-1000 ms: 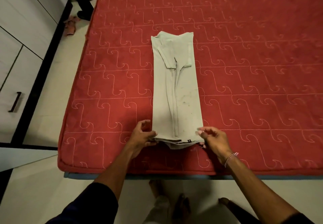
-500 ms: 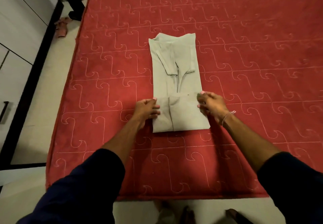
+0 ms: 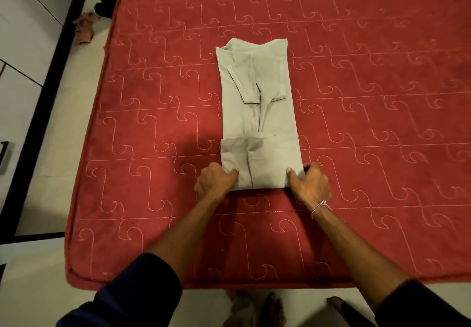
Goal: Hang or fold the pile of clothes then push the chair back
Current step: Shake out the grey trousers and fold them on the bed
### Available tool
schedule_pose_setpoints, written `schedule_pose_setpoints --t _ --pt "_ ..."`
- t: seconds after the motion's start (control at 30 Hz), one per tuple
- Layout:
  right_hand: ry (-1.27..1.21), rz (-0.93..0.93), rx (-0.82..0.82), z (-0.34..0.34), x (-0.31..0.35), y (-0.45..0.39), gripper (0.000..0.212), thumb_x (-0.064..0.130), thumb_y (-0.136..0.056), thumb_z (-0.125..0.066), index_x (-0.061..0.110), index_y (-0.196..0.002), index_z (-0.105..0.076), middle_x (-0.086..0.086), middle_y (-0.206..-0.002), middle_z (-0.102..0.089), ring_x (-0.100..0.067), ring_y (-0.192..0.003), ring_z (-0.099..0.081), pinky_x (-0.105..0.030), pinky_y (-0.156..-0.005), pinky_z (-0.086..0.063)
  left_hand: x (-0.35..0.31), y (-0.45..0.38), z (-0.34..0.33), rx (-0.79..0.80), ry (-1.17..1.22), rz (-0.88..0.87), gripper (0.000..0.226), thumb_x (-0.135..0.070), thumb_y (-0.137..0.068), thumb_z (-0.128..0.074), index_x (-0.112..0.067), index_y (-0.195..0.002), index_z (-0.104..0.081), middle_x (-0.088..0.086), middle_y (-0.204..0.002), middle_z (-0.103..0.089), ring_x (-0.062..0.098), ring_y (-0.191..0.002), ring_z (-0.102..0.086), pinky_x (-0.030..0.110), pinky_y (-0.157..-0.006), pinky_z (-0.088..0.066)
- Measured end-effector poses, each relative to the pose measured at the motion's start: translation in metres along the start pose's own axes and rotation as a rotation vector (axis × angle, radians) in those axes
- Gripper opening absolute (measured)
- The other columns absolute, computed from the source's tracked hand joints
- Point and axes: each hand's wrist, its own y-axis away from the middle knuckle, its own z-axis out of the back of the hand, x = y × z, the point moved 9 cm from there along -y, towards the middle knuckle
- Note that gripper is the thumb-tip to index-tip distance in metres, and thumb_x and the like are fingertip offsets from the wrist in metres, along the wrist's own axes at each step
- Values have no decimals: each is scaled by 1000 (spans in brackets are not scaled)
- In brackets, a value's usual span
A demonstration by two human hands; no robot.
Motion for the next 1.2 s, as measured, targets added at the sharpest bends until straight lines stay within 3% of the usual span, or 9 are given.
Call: schedule_pose_setpoints --t 0.1,0.2,0.33,0.57,0.7,0.8,0.93,1.07,1.2 --pt "-67 -58 72 -1 -14 -3 36 50 -88 -67 16 -99 -72 -9 -96 -74 -35 -94 -68 -40 -79 -55 10 -3 -19 147 222 38 51 -56 -83 -69 -7 -96 -63 11 -98 -71 29 -80 -69 41 -74 -60" --pt "-327 -115 146 -7 -30 -11 28 38 -87 -75 13 -75 -68 -14 -76 -73 -25 -64 -69 -44 -70 -61 17 -3 -26 233 483 34 37 -35 -89 -74 2 -93 -67 15 -95 -72 26 -74 -66 45 -75 -61" --pt "-827 -262 301 -10 -34 -5 18 7 -93 -69 6 -80 -57 -19 -82 -66 -13 -47 -67 -22 -49 -57 19 9 -16 295 769 -4 21 -21 -96 -66 0 -97 -64 16 -95 -68 18 -58 -67 29 -55 -59" --pt "-1005 -365 233 -9 -41 17 13 -1 -92 -67 5 -89 -56 -17 -86 -65 -16 -48 -67 -24 -50 -59 37 18 -12 218 945 55 18 -16 -96 -66 -2 -85 -61 13 -84 -64 13 -47 -66 21 -44 -54" --pt "-572 73 79 3 -36 25 11 4 -96 -62 13 -95 -57 -5 -76 -66 -16 -51 -67 -27 -47 -54 50 35 -19 66 884 11 16 -14 -95 -67 -7 -98 -52 17 -88 -69 15 -45 -62 27 -45 -53" --pt "-377 287 145 2 -32 36 24 10 -100 -57 29 -109 -68 -1 -62 -63 -7 -50 -65 -28 -55 -54 48 49 -5 -111 790 -194 29 -11 -95 -65 -20 -106 -40 10 -87 -66 21 -49 -62 36 -49 -54" --pt "-312 357 169 12 -37 48 38 1 -98 -50 27 -111 -75 16 -43 -50 -6 -35 -32 -11 -40 -26 35 70 -6 -110 538 -472 19 -10 -97 -59 -28 -102 -61 2 -81 -67 12 -57 -56 34 -53 -49" --pt "-390 265 235 17 -52 53 28 10 -93 -59 25 -106 -79 -8 -73 -75 -12 -48 -39 -22 -45 -30 41 80 -17 96 543 -447 22 -11 -94 -66 -18 -113 -74 1 -110 -73 1 -77 -65 17 -69 -53" --pt "-434 288 419 20 -48 57 40 3 -83 -78 21 -118 -71 0 -78 -66 1 -49 -47 -16 -49 -42 43 80 -16 170 190 -550 84 -62 -53 -88 -29 -128 -66 -12 -117 -68 3 -102 -64 23 -89 -53"
